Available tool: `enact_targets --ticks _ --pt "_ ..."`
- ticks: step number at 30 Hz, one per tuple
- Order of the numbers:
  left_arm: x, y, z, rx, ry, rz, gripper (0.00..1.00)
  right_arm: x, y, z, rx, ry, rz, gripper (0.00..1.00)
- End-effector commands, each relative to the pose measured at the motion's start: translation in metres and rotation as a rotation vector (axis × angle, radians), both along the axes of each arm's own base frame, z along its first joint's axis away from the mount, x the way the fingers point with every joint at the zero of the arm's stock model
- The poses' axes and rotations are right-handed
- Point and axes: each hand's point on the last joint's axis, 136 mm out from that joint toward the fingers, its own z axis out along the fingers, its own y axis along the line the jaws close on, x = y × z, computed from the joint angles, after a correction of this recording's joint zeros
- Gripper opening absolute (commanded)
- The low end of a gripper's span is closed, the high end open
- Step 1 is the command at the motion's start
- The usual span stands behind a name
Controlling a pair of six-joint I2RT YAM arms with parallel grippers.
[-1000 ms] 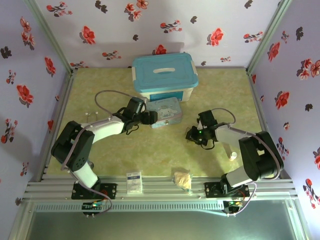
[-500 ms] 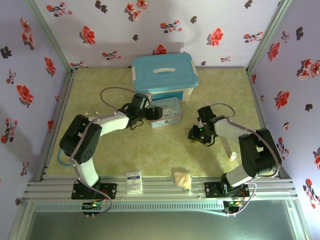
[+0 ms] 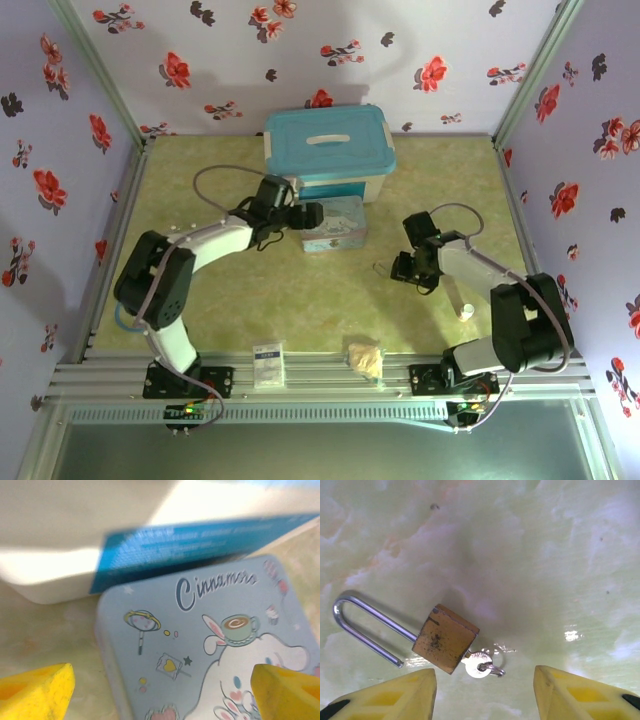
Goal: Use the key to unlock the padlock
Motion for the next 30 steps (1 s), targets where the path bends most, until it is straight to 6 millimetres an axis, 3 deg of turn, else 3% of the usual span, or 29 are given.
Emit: enact_targets --ticks 1,3,4,5,9,13,16,20,24,30 --pt "-0.011 0.025 0.046 -0.028 -0.099 0.036 0.92 0.016 -0.01 0.025 -0.046 -0.117 -0.012 0.58" --pt "-0.021 0.042 0.061 -0.011 -0.143 0.049 0.93 0.029 -0.019 0.042 -0.079 -0.22 -0.02 0.67" --pt "-0.026 0.055 0.067 0.011 -0.166 0.07 0.94 0.036 -0.026 0.052 -0.104 -0.28 -0.032 0.79" --pt "-0.03 0.07 0.073 0.033 -0.187 0.098 0.99 0.043 -0.035 0.064 -0.14 -0.34 -0.054 0.97" --pt "-0.038 0.151 0.087 0.12 -0.277 0.323 1.0 0.065 -0.073 0.1 -0.232 -0.507 -0.174 0.99" --pt "-0.043 0.234 0.077 0.264 -0.318 0.52 1.0 0.087 -0.107 0.113 -0.302 -0.615 -0.239 0.99" --pt "-0.043 0.277 0.076 0.393 -0.338 0.636 1.0 0.098 -0.126 0.115 -0.352 -0.672 -0.267 0.99" --pt "-0.035 0.306 0.065 0.552 -0.416 0.689 1.0 0.11 -0.148 0.112 -0.431 -0.738 -0.249 0.99" --pt "-0.022 0.326 0.029 0.61 -0.389 0.716 1.0 0.112 -0.173 0.094 -0.477 -0.785 -0.312 0.99" --pt "-0.007 0.331 -0.015 0.429 -0.391 0.713 1.0 0.128 -0.146 0.085 -0.322 -0.991 -0.248 0.99"
